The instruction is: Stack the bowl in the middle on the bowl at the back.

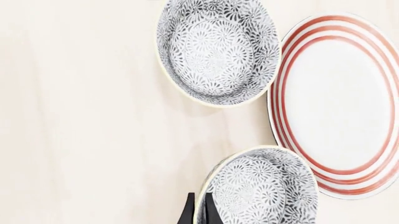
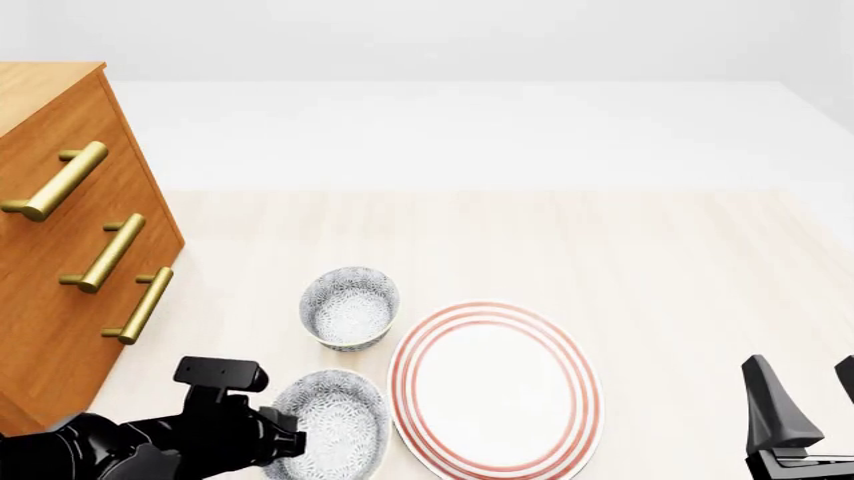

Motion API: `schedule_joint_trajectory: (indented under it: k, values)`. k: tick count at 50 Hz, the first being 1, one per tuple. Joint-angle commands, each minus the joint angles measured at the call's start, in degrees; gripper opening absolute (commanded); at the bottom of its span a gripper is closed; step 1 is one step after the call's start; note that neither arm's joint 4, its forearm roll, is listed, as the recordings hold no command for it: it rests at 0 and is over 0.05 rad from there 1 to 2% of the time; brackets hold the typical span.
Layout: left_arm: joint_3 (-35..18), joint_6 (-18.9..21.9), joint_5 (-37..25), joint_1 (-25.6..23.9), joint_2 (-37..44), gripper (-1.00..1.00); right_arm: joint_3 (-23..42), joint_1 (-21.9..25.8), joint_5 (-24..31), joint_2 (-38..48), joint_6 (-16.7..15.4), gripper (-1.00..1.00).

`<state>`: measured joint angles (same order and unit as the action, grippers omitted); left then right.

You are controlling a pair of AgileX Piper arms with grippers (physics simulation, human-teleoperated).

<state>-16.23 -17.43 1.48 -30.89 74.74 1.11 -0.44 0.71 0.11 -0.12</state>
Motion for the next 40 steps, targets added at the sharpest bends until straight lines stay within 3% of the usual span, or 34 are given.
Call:
schedule_joint_trajectory:
  k: [1, 17, 40]
  values:
    - [-0.5, 2.3, -5.6, 1.7, -4.1, -1.00, 0.0, 0.0, 0.0, 0.0, 0.0, 1.00]
    - [-6.8, 4.6, -20.8, 2.0, -15.2, -1.00, 0.4, 0.1, -0.3, 0.2, -0.5, 1.00]
    - [-17.0, 6.5, -38.0, 2.2, -26.1, -1.00, 0.7, 0.3, -0.2, 0.1, -0.7, 1.00]
